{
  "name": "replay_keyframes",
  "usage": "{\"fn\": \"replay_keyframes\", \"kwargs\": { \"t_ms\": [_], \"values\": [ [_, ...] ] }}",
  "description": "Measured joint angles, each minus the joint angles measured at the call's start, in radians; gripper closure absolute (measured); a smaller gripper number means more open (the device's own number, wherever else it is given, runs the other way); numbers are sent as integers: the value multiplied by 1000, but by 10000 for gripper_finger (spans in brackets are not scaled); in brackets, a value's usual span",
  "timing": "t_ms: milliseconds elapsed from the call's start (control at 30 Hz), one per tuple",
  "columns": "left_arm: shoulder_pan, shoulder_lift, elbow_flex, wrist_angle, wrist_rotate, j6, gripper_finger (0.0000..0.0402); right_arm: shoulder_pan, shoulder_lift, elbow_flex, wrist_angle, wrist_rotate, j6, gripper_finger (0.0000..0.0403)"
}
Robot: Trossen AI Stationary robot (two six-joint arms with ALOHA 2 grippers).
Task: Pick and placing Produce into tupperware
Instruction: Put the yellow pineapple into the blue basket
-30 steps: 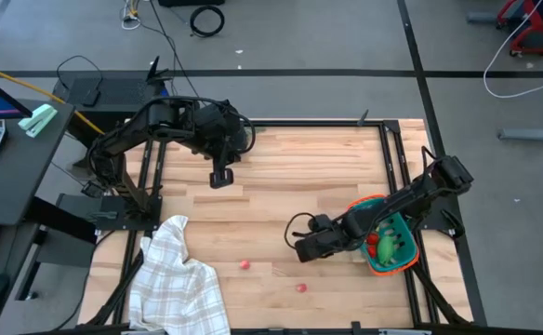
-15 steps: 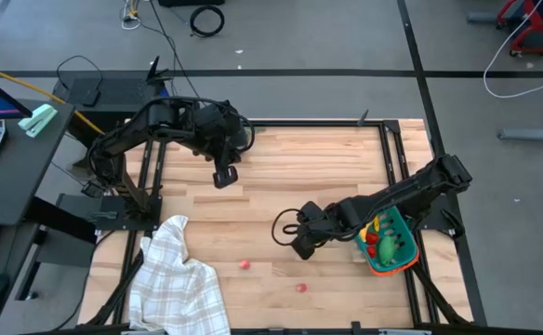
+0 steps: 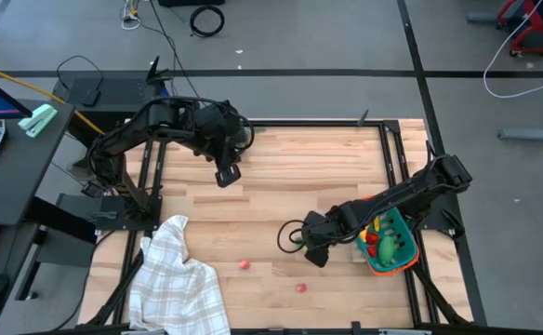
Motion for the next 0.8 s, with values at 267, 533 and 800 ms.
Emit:
{"fn": "replay_keyframes", "kwargs": {
  "t_ms": [267,533,800],
  "values": [
    [0,0,0,0,0,-56,380,0,0,-2,99,8,-181,102],
    [0,0,0,0,0,-59,385,0,0,-81,195,9,-176,102],
    [0,0,0,0,0,-82,378,0,0,-89,194,77,-211,102]
  ]
}}
